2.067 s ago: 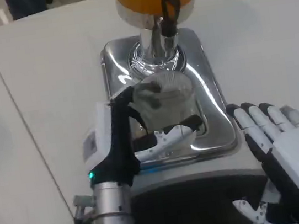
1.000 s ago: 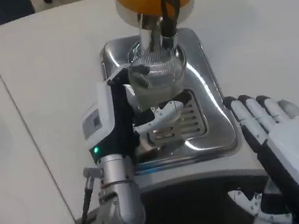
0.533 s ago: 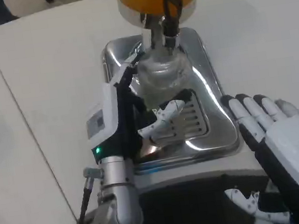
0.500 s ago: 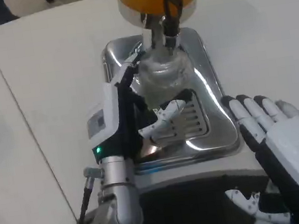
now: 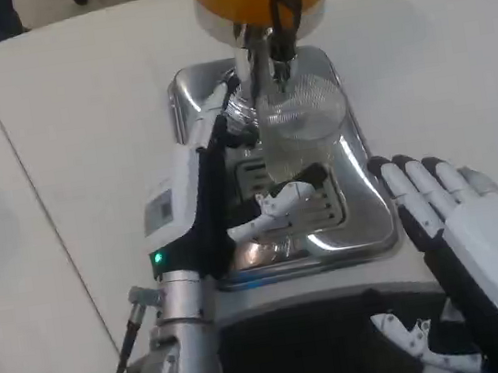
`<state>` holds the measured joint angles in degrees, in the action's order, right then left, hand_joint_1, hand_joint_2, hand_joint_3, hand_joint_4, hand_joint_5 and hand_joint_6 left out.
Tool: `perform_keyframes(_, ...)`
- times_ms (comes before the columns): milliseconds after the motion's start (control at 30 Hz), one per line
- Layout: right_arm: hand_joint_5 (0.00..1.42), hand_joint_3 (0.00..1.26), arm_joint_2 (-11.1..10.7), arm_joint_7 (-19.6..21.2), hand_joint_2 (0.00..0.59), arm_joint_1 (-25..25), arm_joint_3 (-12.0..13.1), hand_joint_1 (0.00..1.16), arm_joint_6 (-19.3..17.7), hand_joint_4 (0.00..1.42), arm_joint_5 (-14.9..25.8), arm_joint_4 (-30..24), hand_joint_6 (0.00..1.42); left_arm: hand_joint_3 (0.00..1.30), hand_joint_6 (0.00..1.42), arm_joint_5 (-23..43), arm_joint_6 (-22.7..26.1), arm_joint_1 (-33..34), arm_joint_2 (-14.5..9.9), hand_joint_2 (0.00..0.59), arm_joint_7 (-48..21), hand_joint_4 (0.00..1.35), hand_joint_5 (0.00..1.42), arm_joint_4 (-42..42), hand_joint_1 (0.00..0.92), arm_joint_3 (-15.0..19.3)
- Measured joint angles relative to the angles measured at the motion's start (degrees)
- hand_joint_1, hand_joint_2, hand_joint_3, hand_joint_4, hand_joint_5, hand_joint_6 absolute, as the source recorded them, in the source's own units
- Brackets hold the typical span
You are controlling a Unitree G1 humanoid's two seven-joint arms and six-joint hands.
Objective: Grasp the cup under the faucet to collect the drink, then remove the cup.
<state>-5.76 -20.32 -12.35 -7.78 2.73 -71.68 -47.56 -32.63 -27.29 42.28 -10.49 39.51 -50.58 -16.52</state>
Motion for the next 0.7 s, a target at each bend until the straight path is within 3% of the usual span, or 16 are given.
perform_keyframes(167,0.0,0.0,2.14,0.33,0.413,1.53,-0.3,0.53,0.59,0.0,1.82,-0.15,0.03,0.1,0.41,0.3,1.91,-2.53,-2.54,0.044,-1.38,0.03,0.38,5.73,0.341,1.76)
perform_keyframes(367,0.0,0.0,5.19,0.39,0.414,4.86,0.21,0.53,2.41,0.0,5.82,-1.44,0.03,0.07,0.35,1.5,6.46,-10.77,-7.76,0.049,-4.03,0.01,0.32,19.36,0.323,8.07)
perform_keyframes(433,0.0,0.0,6.29,0.27,0.416,6.9,0.19,0.54,3.56,0.0,7.39,-1.46,0.03,0.04,0.3,2.45,8.05,-13.47,-8.76,0.058,-5.01,0.0,0.28,23.55,0.26,10.03)
perform_keyframes(533,0.0,0.0,9.29,0.26,0.418,14.12,0.78,0.55,7.6,0.0,10.38,-0.57,0.04,0.0,0.22,2.59,10.43,-21.14,-11.52,0.056,-7.57,0.0,0.21,34.54,0.016,13.74)
perform_keyframes(700,0.0,0.0,9.54,0.96,0.418,23.85,2.31,0.56,14.25,0.0,18.08,7.42,0.05,0.0,0.15,2.08,10.97,-33.74,-14.09,0.051,-11.27,0.0,0.13,48.55,0.0,17.73)
